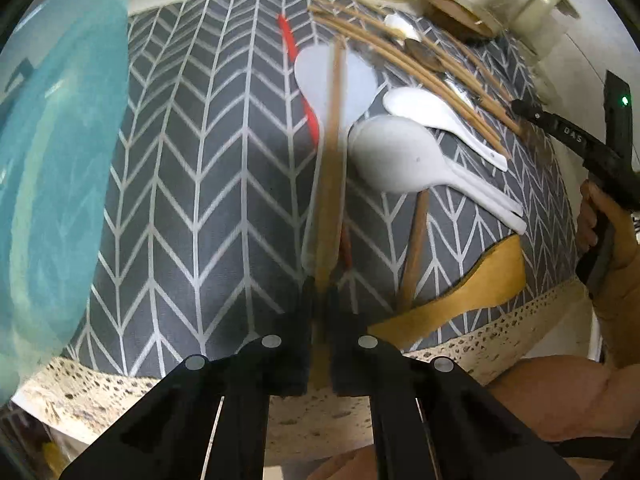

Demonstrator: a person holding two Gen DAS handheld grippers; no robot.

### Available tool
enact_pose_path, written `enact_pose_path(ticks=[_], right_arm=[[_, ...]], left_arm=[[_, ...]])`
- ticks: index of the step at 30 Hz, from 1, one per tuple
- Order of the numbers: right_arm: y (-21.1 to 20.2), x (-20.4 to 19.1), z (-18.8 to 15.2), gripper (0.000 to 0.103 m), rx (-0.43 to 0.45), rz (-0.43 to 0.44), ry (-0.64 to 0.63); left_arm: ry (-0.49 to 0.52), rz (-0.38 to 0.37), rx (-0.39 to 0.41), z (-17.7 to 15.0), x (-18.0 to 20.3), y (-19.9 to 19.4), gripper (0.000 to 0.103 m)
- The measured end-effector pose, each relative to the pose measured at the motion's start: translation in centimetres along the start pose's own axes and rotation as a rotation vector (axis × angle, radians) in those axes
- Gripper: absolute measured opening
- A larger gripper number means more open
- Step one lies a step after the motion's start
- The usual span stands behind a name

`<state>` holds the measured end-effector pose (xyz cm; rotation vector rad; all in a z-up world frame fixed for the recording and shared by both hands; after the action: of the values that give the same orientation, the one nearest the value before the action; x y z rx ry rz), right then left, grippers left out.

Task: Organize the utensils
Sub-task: 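Lift the held chopsticks off the mat with both tools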

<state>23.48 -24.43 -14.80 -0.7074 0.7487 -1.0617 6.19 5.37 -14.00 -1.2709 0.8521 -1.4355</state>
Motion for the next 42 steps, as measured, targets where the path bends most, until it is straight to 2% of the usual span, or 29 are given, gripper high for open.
enact_pose_path(ticks=[4,7,12,16,23,25,27,29,31,33,37,40,42], right_arm=[[-0.1,-0.2,0.2,0.009,0.005,-0.002,-0.002],[-0.2,-0.1,0.2,0.005,0.005,0.02,0.018],[-1.2,0.3,0.3,0.002,0.005,0.128,0.142],[-2.4,0.2,0.2,0.002,-0.001,0.258,0.291],[-5.0,-3.1,1.5,0.002,0.035,0.335,0.311],[-6.0,-4.3,2.4,0.002,0.072,0.308,0.266],[-6.3,-4.6,3.0,0.002,0.092,0.284,0.234],[-5.9,-4.8,3.7,0.003,0.092,0.171,0.135],[-4.1,-4.3,3.8,0.004,0.099,-0.005,-0.001],[-2.0,-3.4,3.6,0.004,0.052,-0.107,-0.067],[2.1,-1.4,3.2,0.004,-0.008,-0.055,-0.045],[3.2,-1.9,3.0,0.004,-0.003,-0.088,-0.096],[3.6,-2.1,2.9,0.008,0.012,-0.103,-0.126]], left_arm=[[-0.01,-0.015,0.014,0.6,0.0,0.0,0.007],[-0.021,-0.024,0.05,1.0,0.6,-1.2,0.006],[-0.032,-0.029,0.163,2.3,1.1,-5.2,0.006],[-0.043,-0.06,0.253,3.2,1.1,-8.6,0.006],[-0.054,-0.096,0.369,4.7,-0.1,-12.9,0.006],[-0.058,-0.086,0.407,4.9,-0.8,-14.5,0.006],[-0.055,-0.109,0.43,5.2,-1.4,-15.6,0.006],[-0.036,-0.097,0.45,5.4,-1.8,-16.3,0.006],[-0.02,-0.102,0.443,5.6,-2.0,-16.1,0.006],[-0.007,-0.115,0.423,5.6,-1.7,-15.5,0.006],[-0.004,-0.133,0.384,5.6,-0.8,-13.9,0.006],[0.007,-0.129,0.32,5.3,0.2,-12.4,0.007],[0.026,-0.134,0.279,4.7,1.1,-11.4,0.008]])
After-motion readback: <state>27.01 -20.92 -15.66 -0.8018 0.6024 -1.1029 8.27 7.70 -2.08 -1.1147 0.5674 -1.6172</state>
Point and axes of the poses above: each gripper's, at about its wrist camera, not at the fingertips, and y roughly the way its jaws point, x to its right, z to its top, the point moved 1 cm from there along y, roughly the way its jaws point, and after that the axes turned 5 degrees about -z, right-handed, at the moved point
